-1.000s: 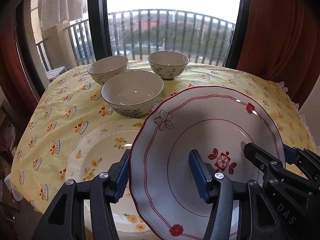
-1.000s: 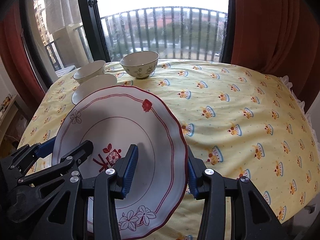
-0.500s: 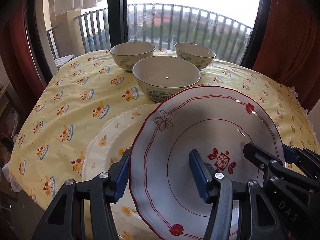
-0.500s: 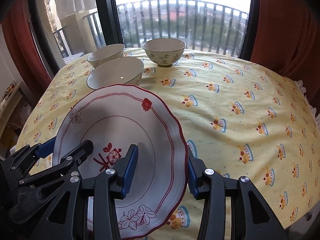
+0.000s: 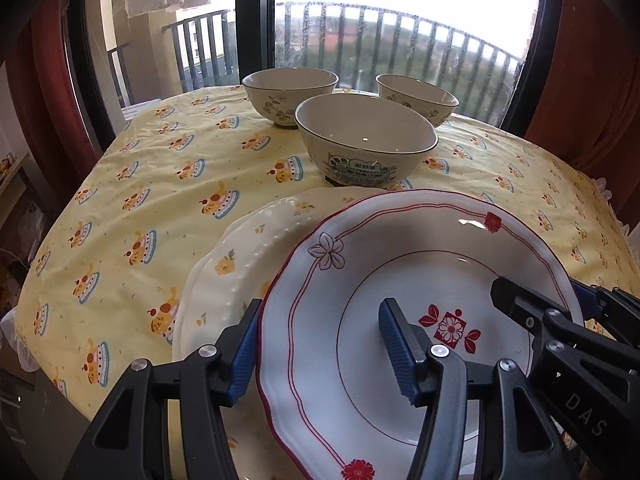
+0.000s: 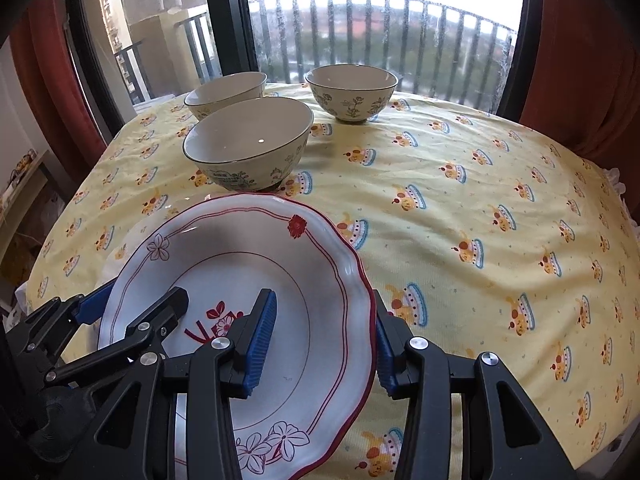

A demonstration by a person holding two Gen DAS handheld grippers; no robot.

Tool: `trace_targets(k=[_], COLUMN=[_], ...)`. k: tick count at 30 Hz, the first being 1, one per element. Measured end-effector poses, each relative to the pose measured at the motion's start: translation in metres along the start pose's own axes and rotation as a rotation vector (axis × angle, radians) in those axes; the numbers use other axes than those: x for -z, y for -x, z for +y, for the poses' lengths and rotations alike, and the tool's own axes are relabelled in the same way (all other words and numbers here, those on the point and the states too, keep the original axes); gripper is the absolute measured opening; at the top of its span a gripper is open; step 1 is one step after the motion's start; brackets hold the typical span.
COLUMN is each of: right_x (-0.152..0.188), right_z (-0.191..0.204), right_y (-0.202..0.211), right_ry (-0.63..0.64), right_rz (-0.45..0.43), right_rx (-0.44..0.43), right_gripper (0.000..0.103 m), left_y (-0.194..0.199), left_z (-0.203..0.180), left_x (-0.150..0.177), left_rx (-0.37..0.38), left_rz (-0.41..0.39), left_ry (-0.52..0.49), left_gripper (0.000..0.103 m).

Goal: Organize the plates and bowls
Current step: 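Lower the red-rimmed dish onto the beaded plate and open both grippers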

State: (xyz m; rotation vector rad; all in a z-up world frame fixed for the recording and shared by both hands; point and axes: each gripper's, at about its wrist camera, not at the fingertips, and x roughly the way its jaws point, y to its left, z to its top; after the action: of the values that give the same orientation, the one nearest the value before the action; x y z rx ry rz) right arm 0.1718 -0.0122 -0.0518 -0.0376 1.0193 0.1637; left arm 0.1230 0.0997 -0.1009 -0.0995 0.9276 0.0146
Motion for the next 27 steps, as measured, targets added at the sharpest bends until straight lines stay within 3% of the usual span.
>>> trace_targets(k=[6,8,11,16,27], right_x=[0.002,0.005,0.006,0.011,0.004], right_z=[0.008,0.008,0.0,0.009,0.013], right_y=[0.003,0.003,0.005,0.008,-0.013], right_ry=[0.088,0.125,0.11,0.157,0.106], right_rz=[-0.027,-0.036,-0.029,-0.048,-0.003], right_rx=[-0.01,0.023,-0.004,0.037,0.032], right_gripper=[0.046,0.034,0.027,0.026,0.032], left_y=[-0.004,-0.005,-0.005,0.0,0.01], left_z=[-0.001,0.0,0.001,0.0,0.01], left_x=[0.008,0.009,0.009,0.009,0.008], left_rx=[-0.032,-0.031,-0.026,-0.032,-0.004], left_rz=[-0.006,-0.009,-0.011,-0.023,-0.024], left_ry=[-0.04,-0.036,-0.035,-0.05,-0.073], left_gripper=[0.059,0.06,0.061,0.066,0.068])
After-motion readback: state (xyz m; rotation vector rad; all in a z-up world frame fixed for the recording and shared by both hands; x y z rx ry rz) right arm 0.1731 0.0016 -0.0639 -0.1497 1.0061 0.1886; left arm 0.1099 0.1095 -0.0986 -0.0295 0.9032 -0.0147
